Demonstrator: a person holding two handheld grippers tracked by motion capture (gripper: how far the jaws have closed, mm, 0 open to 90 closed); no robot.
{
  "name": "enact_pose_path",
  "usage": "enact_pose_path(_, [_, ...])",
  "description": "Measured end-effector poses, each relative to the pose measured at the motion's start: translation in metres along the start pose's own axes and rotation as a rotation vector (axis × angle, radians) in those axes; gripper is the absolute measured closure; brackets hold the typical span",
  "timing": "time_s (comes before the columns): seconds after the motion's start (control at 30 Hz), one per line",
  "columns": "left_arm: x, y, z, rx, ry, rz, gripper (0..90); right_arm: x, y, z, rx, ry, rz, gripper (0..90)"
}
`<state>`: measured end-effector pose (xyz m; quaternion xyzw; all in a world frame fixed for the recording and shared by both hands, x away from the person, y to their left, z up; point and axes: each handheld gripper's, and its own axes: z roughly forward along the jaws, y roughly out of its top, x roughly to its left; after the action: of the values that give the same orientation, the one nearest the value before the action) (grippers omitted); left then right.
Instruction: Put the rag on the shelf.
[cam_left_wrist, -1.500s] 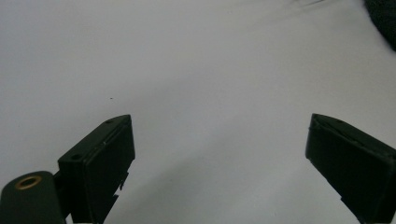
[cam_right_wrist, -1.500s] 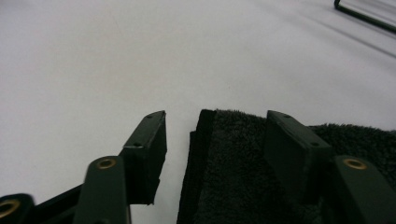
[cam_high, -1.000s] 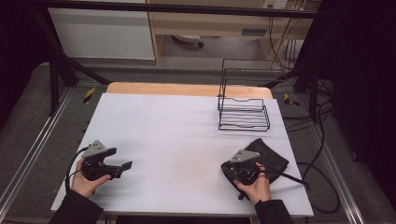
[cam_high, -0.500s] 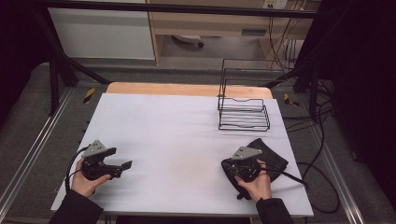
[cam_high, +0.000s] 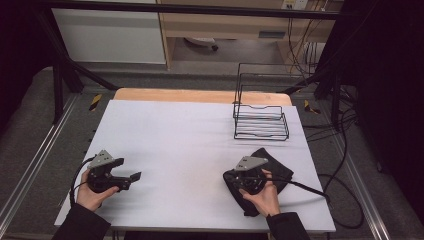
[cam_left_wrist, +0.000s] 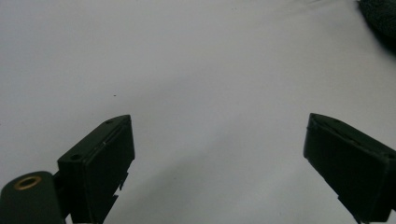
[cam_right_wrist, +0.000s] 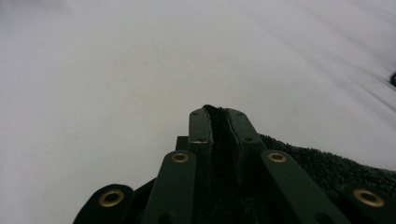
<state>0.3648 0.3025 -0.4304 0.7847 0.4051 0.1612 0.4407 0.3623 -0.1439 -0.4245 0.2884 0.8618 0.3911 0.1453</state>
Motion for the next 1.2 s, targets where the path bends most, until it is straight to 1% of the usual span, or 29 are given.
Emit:
enact_pose_path(0.03, [0.000,0.000,0.000,0.000,0.001,0.000,8.5,0.004,0.004,0.004,-0.003,0.016,-0.006,81.6])
enact_pose_path(0.13, [0.000,0.000,0.000,0.001,0.002,-0.001,8.4,0.011,0.011,0.010,-0.008,0.043,-0.011,81.6])
enact_pose_path(0.27, [0.000,0.000,-0.001,0.002,0.004,-0.001,8.4,0.021,0.018,0.018,-0.007,0.072,-0.027,81.6])
enact_pose_path(0.3, [0.001,0.000,-0.001,0.002,0.005,-0.001,8.4,0.021,0.018,0.018,-0.007,0.072,-0.027,81.6])
enact_pose_path(0.33, [0.001,0.000,-0.001,0.002,0.006,-0.002,8.3,0.026,0.022,0.023,-0.007,0.084,-0.039,81.6])
enact_pose_path(0.57, [0.001,0.000,-0.001,0.004,0.008,-0.005,8.2,0.044,0.034,0.038,-0.001,0.141,-0.065,81.6])
enact_pose_path(0.63, [0.001,0.000,-0.001,0.004,0.009,-0.004,8.1,0.050,0.036,0.041,-0.001,0.159,-0.074,81.6])
enact_pose_path(0.67, [0.001,0.000,-0.001,0.004,0.009,-0.004,8.1,0.050,0.036,0.041,-0.001,0.159,-0.074,81.6])
enact_pose_path(0.7, [0.001,0.000,-0.001,0.004,0.009,-0.004,8.1,0.056,0.038,0.044,0.002,0.173,-0.086,81.6])
enact_pose_path(0.77, [0.001,0.000,-0.001,0.006,0.009,-0.006,8.1,0.061,0.039,0.047,0.004,0.192,-0.095,81.6])
enact_pose_path(0.83, [0.001,0.000,-0.001,0.006,0.010,-0.006,8.1,0.066,0.040,0.049,0.015,0.200,-0.106,81.5])
enact_pose_path(0.9, [0.000,0.000,0.000,0.010,0.012,-0.006,8.1,0.068,0.038,0.053,0.024,0.210,-0.111,81.4])
enact_pose_path(0.97, [0.000,0.000,0.000,0.012,0.012,-0.006,8.0,0.069,0.037,0.056,0.032,0.211,-0.105,81.0])
enact_pose_path(1.0, [0.000,0.000,0.000,0.014,0.012,-0.008,8.0,0.069,0.035,0.058,0.037,0.212,-0.102,80.3])
enact_pose_path(1.03, [0.000,0.000,0.000,0.017,0.011,-0.014,7.8,0.068,0.034,0.061,0.043,0.215,-0.086,75.8])
enact_pose_path(1.1, [-0.001,0.001,0.000,0.021,0.011,-0.014,7.5,0.067,0.035,0.062,0.043,0.230,-0.065,68.1])
enact_pose_path(1.13, [-0.002,0.001,0.000,0.021,0.009,-0.016,7.4,0.066,0.036,0.061,0.041,0.223,-0.061,61.7])
enact_pose_path(1.17, [-0.004,0.002,0.001,0.020,0.003,-0.015,7.3,0.064,0.037,0.059,0.034,0.209,-0.054,58.4])
enact_pose_path(1.2, [-0.004,0.002,0.001,0.020,0.003,-0.015,7.0,0.060,0.038,0.056,0.034,0.206,-0.048,56.5])
